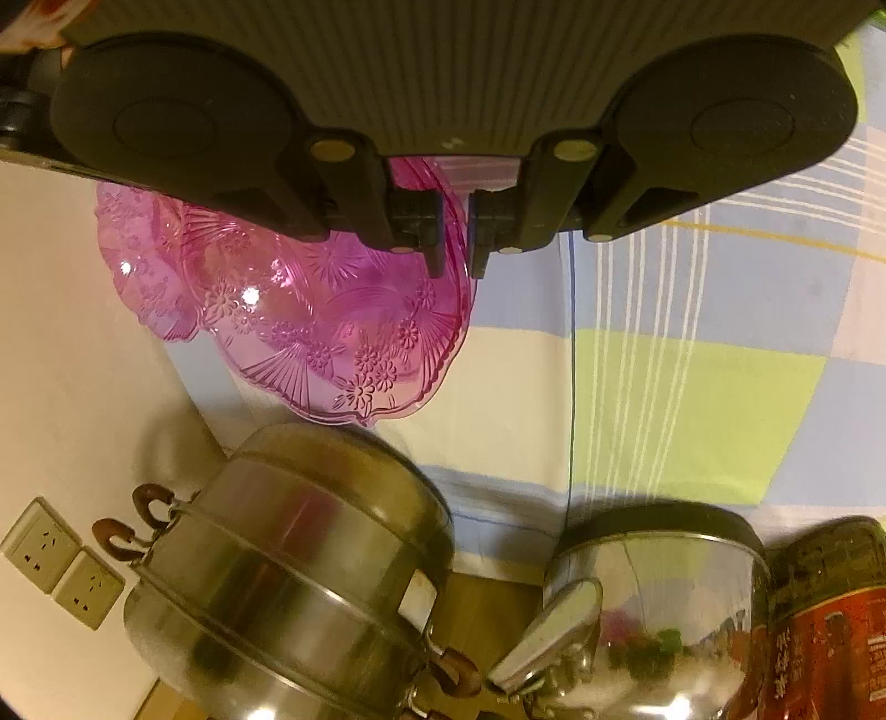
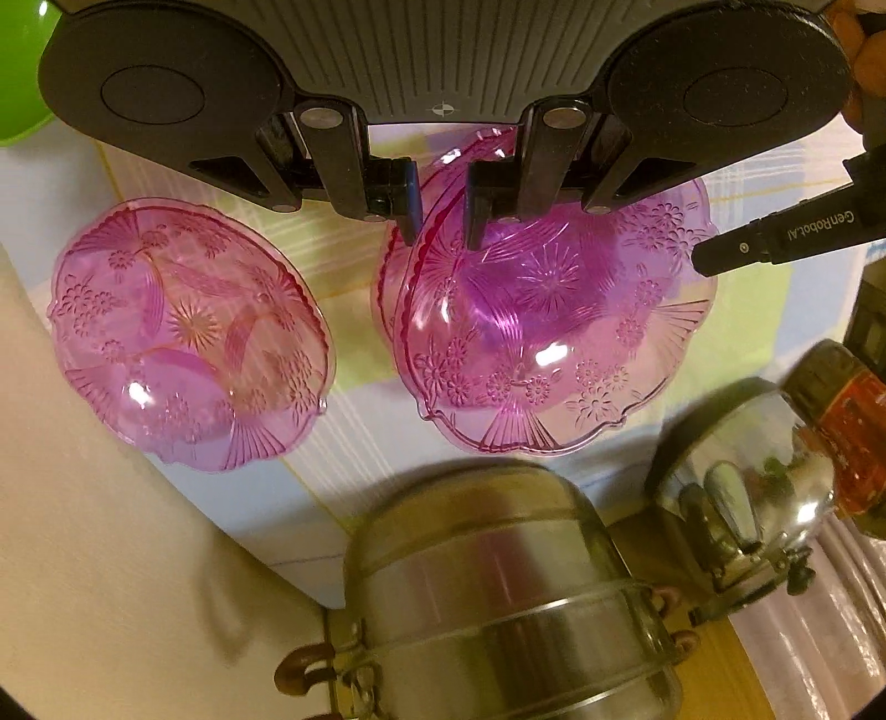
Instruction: Organize plates and bowls
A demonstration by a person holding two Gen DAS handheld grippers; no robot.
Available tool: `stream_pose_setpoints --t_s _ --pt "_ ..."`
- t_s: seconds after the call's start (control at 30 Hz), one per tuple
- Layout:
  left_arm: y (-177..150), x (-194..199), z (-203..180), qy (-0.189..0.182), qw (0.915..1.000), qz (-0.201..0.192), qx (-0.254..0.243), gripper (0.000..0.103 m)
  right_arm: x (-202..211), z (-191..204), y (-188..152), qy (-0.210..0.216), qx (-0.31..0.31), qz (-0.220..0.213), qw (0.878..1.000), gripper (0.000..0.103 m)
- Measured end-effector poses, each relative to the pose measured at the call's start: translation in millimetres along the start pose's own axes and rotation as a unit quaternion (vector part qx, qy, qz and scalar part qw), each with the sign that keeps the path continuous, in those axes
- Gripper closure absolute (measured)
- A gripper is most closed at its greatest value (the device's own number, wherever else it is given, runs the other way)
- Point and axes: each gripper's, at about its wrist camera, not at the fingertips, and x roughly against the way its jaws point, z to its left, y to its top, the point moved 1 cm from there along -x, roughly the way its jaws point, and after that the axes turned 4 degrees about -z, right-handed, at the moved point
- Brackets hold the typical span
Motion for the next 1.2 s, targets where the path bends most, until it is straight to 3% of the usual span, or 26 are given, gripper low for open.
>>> stream_pose_setpoints --t_s 0.8,0.93,1.2 --pt "-1 -6 -5 0.015 0.9999 0.001 -0.006 0.095 -12 0 3 -0.013 0.014 -0.003 1.000 0.087" --pt "2 1 -3 0.024 0.9996 -0.017 -0.003 0.091 -10 -7 6 -0.025 -0.007 -0.018 0.999 0.052" --pt "5 5 -5 0.017 0.9995 -0.025 -0.007 0.091 -7 -15 11 -0.022 -0.027 -0.026 0.999 0.052"
